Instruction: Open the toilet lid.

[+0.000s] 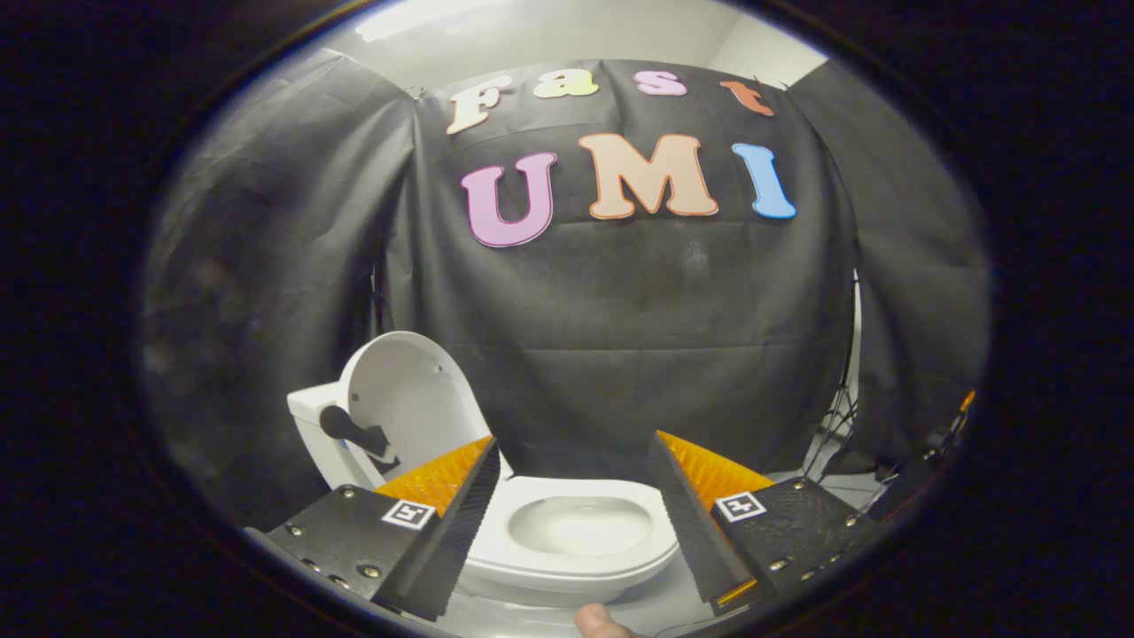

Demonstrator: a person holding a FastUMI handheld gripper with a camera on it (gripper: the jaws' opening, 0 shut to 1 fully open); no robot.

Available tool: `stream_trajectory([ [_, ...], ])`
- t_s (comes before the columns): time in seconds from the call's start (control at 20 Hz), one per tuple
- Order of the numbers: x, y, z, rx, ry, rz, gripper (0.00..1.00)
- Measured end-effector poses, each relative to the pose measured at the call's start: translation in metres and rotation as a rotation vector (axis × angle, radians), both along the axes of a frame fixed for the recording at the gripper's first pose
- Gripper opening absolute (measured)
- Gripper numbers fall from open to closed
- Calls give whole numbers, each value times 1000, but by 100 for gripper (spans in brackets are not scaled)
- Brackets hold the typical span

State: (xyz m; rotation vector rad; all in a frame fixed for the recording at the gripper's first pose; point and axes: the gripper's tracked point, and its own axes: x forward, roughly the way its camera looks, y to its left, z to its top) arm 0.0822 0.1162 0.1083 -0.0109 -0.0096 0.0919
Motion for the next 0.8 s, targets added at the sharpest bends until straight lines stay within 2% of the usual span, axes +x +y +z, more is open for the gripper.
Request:
stream_trajectory([
  [0.15,12,-22,2,22,-13,-50,99],
  [0.55,31,-11,-10,-8,9,-18,99],
  [0.8,31,-5,-8,87,5,-11,99],
])
